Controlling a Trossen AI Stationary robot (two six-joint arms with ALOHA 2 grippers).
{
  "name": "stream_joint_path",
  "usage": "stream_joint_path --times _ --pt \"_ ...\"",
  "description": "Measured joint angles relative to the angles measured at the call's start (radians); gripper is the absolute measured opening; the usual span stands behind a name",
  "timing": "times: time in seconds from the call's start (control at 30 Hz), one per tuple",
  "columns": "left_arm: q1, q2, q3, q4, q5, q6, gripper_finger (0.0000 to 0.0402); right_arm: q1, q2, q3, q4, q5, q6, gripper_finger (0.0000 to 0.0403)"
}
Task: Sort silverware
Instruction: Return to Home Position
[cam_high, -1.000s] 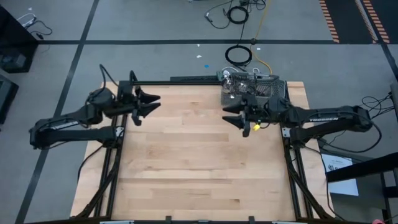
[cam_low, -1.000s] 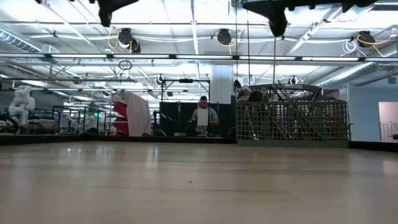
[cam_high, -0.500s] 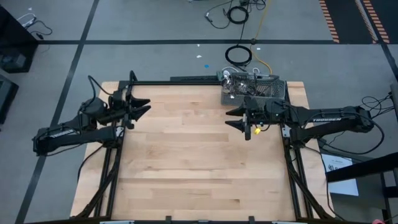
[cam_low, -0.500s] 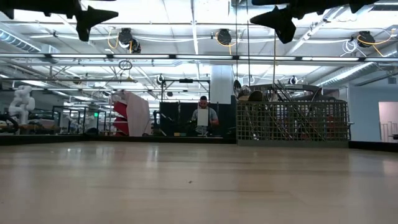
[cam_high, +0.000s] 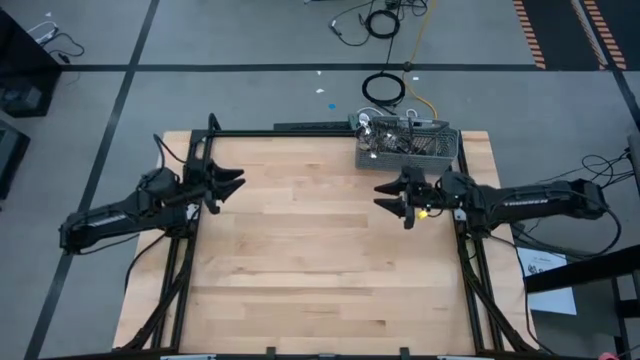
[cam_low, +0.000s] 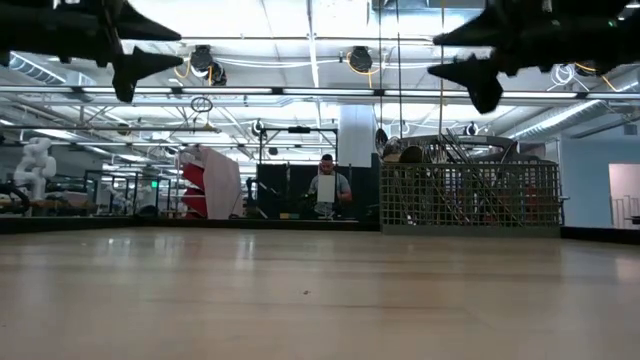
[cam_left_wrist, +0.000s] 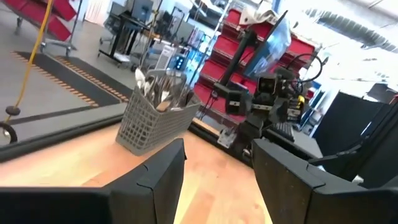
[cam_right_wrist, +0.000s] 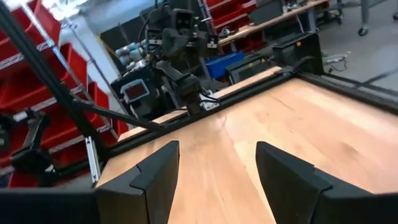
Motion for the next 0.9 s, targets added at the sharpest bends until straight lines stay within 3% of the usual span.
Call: stream_joint_path --times 0.27,0.53,0.73,0.9 --pt "0.0 -0.07 -0.066 0.024 -0.002 -0.025 0.0196 -0.04 -0.166 -0.199 0.096 0.008 0.122 0.0203" --pt "0.0 -0.173 -0.154 0.02 -0.029 -0.043 0.0196 -0.052 -0.312 -0.341 0.101 0.08 0.209 0.0203" --pt "0.0 -0.194 -0.229 0.053 -0.031 -0.075 0.0196 -0.051 -0.337 -0.357 0.027 0.072 0.226 0.0203" --pt "0.0 -0.193 -0.284 0.079 -0.029 -0.079 0.0196 -0.051 -0.333 -0.357 -0.065 0.076 0.144 0.0203"
